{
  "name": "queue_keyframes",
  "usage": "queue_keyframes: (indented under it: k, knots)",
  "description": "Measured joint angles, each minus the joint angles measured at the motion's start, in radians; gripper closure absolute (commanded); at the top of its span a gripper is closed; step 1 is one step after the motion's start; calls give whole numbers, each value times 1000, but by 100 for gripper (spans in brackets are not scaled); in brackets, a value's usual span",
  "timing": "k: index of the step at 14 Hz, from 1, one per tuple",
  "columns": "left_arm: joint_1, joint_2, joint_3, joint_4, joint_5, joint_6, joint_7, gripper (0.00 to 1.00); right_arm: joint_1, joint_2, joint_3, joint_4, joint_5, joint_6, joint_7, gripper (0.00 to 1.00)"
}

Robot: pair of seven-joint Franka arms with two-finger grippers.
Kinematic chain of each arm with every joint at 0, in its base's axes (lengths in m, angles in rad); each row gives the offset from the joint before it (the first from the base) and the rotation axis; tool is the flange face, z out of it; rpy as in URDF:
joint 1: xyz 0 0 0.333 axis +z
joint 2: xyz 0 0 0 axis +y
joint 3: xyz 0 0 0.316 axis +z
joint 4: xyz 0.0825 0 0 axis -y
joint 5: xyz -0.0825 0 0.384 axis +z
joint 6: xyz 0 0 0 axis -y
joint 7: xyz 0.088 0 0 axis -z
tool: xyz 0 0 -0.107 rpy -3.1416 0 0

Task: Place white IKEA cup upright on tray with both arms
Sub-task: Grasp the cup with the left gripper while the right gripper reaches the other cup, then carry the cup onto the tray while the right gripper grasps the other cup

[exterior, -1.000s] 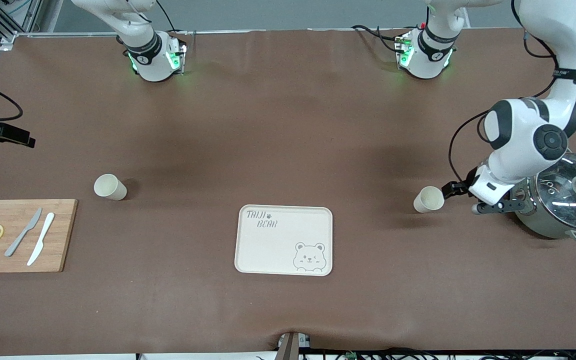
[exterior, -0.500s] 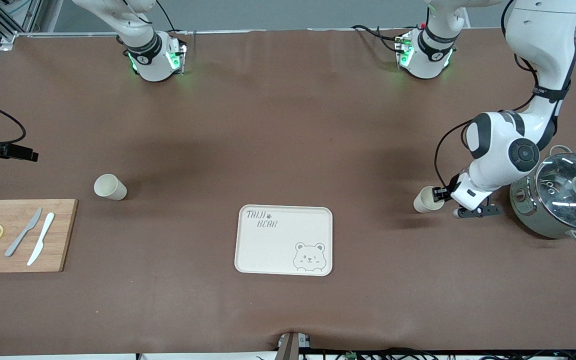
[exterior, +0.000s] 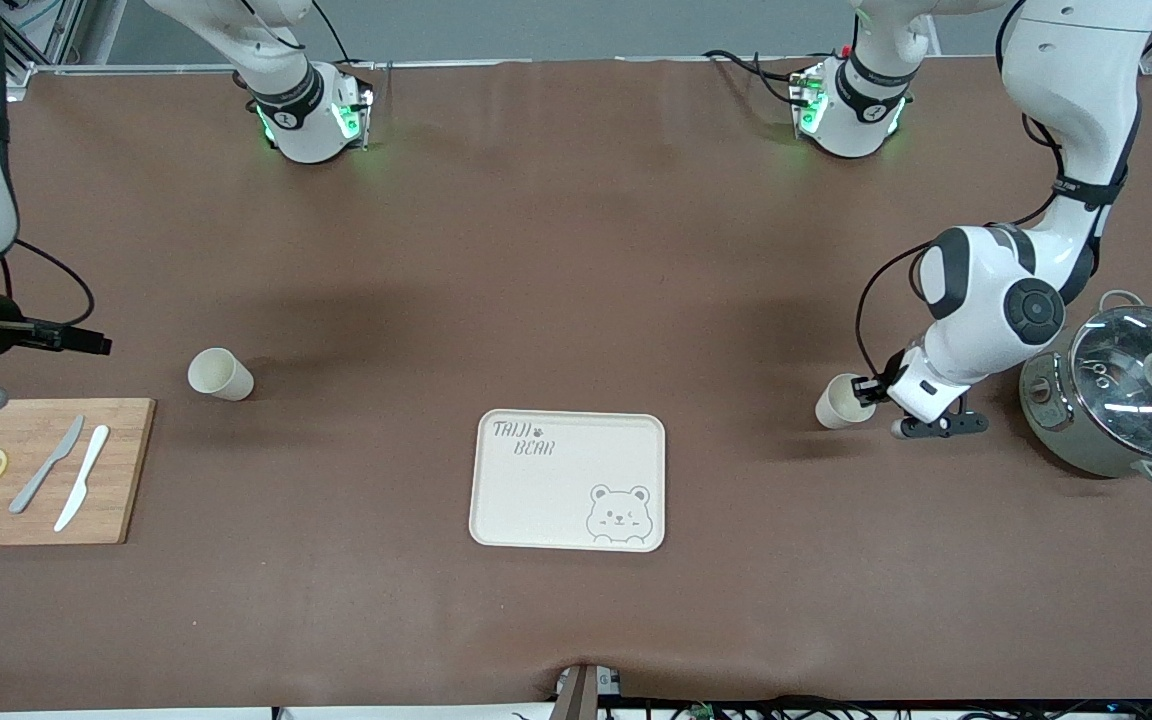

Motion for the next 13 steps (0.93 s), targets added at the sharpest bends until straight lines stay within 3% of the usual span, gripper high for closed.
queue_keyframes:
  k: [6, 13]
  knots:
    - [-44, 25, -81, 148, -5, 1, -195, 100, -7, 1, 0, -186, 34, 208, 0, 0]
    - [-226, 263, -81, 497, -5, 1, -445, 100, -8, 30, 1, -341, 55, 447, 0, 3]
